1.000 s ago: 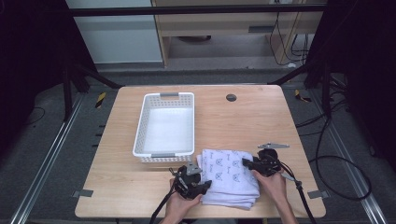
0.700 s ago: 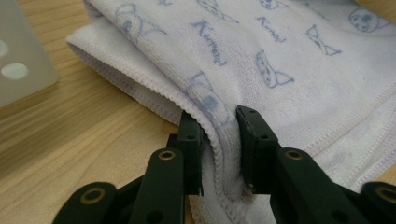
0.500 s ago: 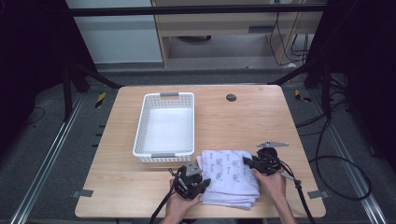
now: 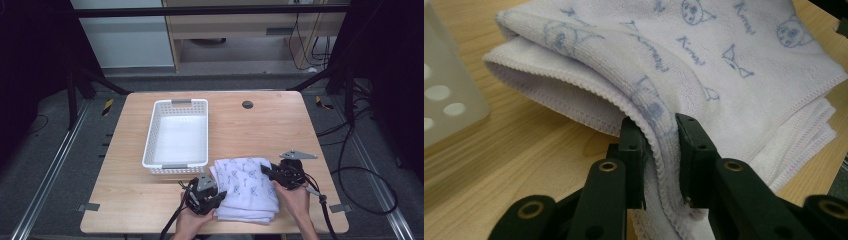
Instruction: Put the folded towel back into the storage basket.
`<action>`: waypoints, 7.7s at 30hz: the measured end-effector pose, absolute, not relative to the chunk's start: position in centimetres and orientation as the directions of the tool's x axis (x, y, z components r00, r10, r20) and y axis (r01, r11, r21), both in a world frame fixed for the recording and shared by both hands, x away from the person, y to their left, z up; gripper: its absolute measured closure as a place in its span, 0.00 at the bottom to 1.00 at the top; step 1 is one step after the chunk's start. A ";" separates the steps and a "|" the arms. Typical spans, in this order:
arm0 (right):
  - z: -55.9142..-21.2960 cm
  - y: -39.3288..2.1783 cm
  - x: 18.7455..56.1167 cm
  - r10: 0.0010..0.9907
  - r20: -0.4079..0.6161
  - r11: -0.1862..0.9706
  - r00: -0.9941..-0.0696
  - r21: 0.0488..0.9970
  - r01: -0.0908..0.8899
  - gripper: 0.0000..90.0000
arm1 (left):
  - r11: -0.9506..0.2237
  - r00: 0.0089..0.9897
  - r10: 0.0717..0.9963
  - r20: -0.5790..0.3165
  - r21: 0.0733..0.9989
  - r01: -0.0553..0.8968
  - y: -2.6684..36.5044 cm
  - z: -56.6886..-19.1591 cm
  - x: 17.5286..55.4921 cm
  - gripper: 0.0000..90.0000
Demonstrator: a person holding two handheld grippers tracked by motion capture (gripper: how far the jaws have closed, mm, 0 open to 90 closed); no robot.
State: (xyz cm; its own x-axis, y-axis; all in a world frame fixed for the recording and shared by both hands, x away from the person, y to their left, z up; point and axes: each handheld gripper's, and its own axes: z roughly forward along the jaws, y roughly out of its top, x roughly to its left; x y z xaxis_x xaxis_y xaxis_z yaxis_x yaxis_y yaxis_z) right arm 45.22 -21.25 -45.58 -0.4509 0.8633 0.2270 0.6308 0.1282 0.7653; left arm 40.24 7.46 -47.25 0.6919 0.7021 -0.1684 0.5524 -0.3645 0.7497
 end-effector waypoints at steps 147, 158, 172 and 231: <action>-33.6 -0.8 57.5 0.823 0.099 0.120 -0.560 0.932 0.341 0.80 | -0.066 0.447 0.879 -0.165 0.887 0.456 26.1 -36.5 49.8 0.84; -35.3 -0.3 58.0 0.827 0.097 0.136 -0.554 0.921 0.365 0.79 | -0.087 0.432 0.888 -0.155 0.867 0.490 26.1 -37.9 50.4 0.84; -37.6 0.4 58.6 0.834 0.091 0.175 -0.544 0.891 0.419 0.79 | -0.114 0.409 0.901 -0.141 0.835 0.539 26.0 -39.9 51.1 0.84; -40.0 -0.9 58.2 0.858 0.011 0.235 -0.513 0.881 0.411 0.55 | -0.084 0.359 0.924 -0.135 0.843 0.531 26.7 -40.1 51.0 0.72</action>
State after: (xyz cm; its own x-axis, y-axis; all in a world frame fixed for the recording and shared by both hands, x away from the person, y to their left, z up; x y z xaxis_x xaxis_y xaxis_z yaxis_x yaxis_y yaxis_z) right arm 58.15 -0.89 -40.05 -0.5132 0.8582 0.0106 0.4115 0.2352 0.8805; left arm 51.03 26.71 -40.09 0.3588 0.9237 -0.1345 0.5313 -0.0836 0.8430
